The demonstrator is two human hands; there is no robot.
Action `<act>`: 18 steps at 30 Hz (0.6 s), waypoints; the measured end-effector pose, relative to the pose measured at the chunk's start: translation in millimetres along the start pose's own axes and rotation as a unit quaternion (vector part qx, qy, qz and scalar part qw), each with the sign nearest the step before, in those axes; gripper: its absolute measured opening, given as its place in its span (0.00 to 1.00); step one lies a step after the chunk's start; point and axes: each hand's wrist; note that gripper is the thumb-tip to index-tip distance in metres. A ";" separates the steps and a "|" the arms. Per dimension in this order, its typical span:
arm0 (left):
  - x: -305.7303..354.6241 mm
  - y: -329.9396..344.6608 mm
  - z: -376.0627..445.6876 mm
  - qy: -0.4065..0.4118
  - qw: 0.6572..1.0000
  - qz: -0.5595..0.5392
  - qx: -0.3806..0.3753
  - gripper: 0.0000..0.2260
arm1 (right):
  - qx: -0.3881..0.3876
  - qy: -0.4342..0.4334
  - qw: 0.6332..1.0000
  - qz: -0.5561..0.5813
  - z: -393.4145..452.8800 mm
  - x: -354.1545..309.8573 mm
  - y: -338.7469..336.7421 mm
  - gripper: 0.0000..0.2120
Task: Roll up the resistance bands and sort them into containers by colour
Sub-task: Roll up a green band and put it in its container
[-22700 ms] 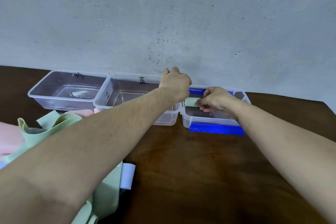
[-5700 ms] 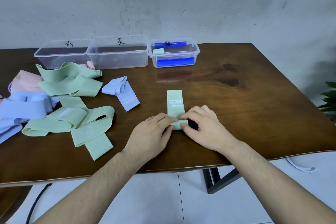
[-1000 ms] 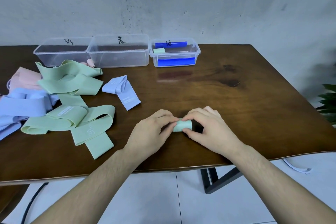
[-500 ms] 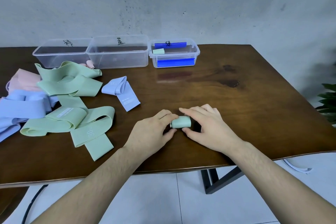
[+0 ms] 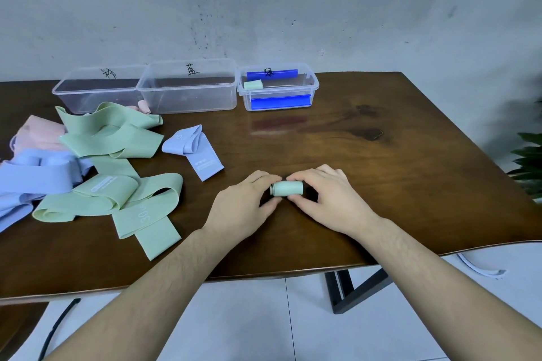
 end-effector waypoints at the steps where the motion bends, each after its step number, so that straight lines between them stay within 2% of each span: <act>1: 0.7 -0.6 1.7 -0.012 1.000 -0.015 -0.003 0.17 | -0.001 0.003 1.000 0.002 1.3 -0.5 0.0 0.14; 4: 1.7 -3.4 6.6 -0.049 0.994 -0.094 -0.015 0.17 | 0.000 0.019 0.999 0.032 5.6 -2.6 -0.1 0.13; 6: 3.1 -7.3 7.6 -0.065 0.979 -0.194 -0.017 0.17 | 0.008 0.040 0.995 0.091 7.0 -5.9 -0.9 0.12; 10: 15.3 -17.9 4.7 -0.128 0.906 -0.405 0.002 0.12 | 0.018 0.098 0.964 0.247 9.9 -20.6 -5.1 0.11; 12: 22.4 -21.9 3.6 -0.173 0.879 -0.445 0.002 0.10 | 0.038 0.113 0.949 0.291 11.2 -28.1 -6.8 0.11; 15: 26.5 -23.5 1.0 -0.214 0.836 -0.505 0.010 0.07 | 0.062 0.115 0.933 0.335 11.1 -37.0 -8.1 0.17; 18: 28.0 -23.6 -2.8 -0.232 0.779 -0.582 0.014 0.10 | 0.097 0.104 0.925 0.352 11.5 -44.4 -6.3 0.18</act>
Point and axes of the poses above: each hand's wrist, its own z-axis towards the middle knuckle, its own y-axis out of the palm, x = y × z
